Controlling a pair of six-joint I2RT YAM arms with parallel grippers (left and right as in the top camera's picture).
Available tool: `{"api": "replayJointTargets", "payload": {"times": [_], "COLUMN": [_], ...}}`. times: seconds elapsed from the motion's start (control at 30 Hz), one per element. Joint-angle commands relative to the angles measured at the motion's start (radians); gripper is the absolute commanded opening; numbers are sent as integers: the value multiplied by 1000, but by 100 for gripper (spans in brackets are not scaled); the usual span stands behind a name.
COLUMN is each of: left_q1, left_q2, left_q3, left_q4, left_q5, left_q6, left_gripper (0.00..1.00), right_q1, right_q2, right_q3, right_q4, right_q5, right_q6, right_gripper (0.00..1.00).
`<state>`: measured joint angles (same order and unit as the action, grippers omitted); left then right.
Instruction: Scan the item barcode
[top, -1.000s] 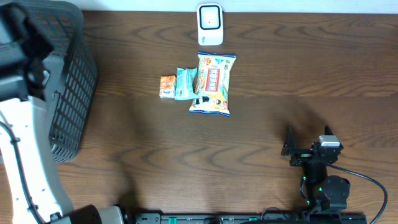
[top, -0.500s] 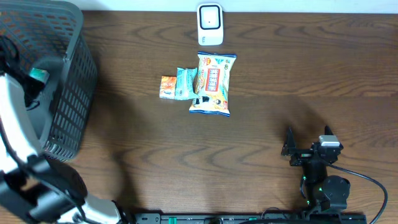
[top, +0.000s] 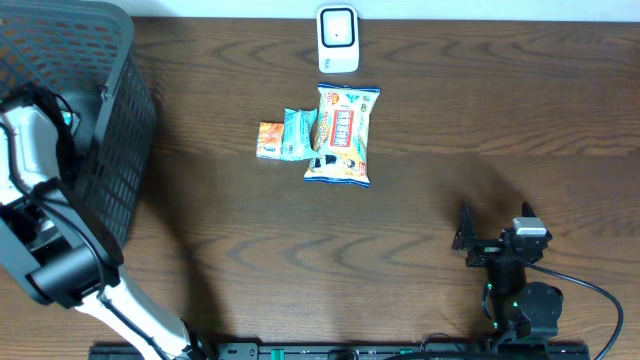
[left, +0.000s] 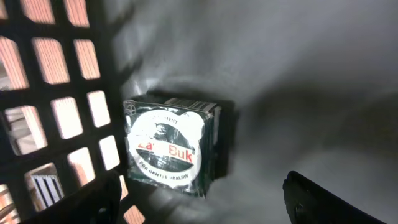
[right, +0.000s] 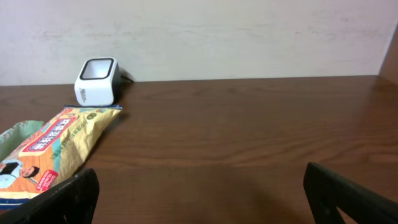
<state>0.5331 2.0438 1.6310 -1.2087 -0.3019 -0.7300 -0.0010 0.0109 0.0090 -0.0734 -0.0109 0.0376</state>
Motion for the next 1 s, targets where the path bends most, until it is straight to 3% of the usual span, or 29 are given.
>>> {"api": "replayJointTargets", "payload": {"times": [0.0, 0.3, 0.33, 0.5, 0.63, 0.7, 0.73, 0.83, 0.97], "left_q1": [1, 1, 1, 1, 1, 1, 1, 1, 0], "left_q2": [40, 48, 48, 48, 48, 48, 48, 32, -38], "left_q3": [-38, -104, -113, -160, -170, -170, -169, -124, -7], "left_q4": [-10, 4, 10, 44, 56, 67, 70, 50, -34], "left_q5": [-31, -140, -140, -140, -137, -136, -136, -136, -106], "left_q6": [-48, -95, -95, -95, -95, -76, -51, 58, 60], "left_gripper": [82, 75, 67, 53, 32, 12, 8, 7, 7], "right_q1": [-5, -5, -5, -5, -5, -5, -5, -5, -5], "right_q2": [-5, -5, -5, -5, -5, -5, -5, -5, -5], "right_q3": [-3, -3, -3, -3, -3, -3, -3, -3, -3], "right_q4": [-1, -2, -1, -2, -2, -1, -2, -1, -2], "right_q5": [1, 1, 1, 1, 1, 1, 1, 1, 1], "right_q6": [6, 6, 6, 6, 6, 6, 6, 6, 6], "right_gripper": [99, 99, 99, 99, 99, 99, 99, 99, 99]}}
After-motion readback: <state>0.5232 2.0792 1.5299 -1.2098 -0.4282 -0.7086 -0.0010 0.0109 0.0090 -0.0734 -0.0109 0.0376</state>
